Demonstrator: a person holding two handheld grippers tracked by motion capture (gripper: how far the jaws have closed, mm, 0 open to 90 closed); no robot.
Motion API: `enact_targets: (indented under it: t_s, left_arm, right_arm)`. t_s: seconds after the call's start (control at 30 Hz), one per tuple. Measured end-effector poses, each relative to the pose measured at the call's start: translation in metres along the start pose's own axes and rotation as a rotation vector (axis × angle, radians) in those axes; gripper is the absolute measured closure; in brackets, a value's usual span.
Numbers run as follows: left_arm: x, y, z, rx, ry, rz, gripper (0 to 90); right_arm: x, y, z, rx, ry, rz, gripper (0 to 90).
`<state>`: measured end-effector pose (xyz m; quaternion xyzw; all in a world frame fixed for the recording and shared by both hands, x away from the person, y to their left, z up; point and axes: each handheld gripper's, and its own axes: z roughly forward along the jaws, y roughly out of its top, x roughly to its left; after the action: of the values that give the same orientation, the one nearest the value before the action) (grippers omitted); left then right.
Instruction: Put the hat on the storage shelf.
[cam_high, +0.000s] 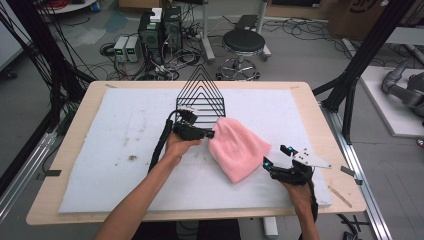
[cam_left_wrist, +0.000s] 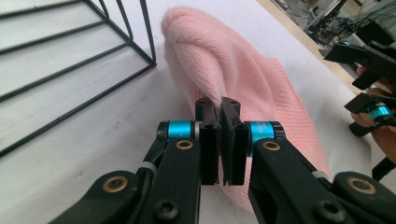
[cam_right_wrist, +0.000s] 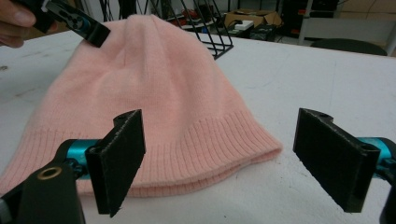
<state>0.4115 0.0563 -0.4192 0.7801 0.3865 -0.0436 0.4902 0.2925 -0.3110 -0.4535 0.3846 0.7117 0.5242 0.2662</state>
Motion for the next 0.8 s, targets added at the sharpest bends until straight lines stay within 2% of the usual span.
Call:
enact_targets:
  t_s: [0.2,0.37,0.6,0.67,0.73,0.77,0.8]
  left_arm:
    - [-0.009,0.004,-0.017,0.013,0.041,0.102,86.6]
    - [-0.018,0.01,-0.032,0.004,0.058,0.182,86.6]
    - [-0.028,0.018,-0.055,0.0,0.074,0.282,86.5]
    - [-0.029,0.018,-0.058,0.003,0.076,0.297,86.5]
    - [-0.032,0.02,-0.066,0.009,0.078,0.333,86.6]
    - [-0.032,0.02,-0.066,0.009,0.078,0.333,86.5]
    - [-0.034,0.021,-0.071,0.009,0.079,0.358,86.6]
  right_arm:
    - [0.0,0.0,0.0,0.003,0.0,-0.005,16.9]
    - [0.0,0.0,0.001,0.008,0.0,-0.008,16.9]
    - [0.001,0.002,0.005,0.051,0.005,-0.015,16.9]
    - [0.001,0.002,0.005,0.053,0.006,-0.018,16.9]
    - [0.0,0.002,0.006,0.058,0.014,-0.012,16.9]
    - [0.0,0.002,0.006,0.059,0.017,-0.008,16.9]
    - [-0.001,0.002,0.006,0.06,0.023,-0.005,16.9]
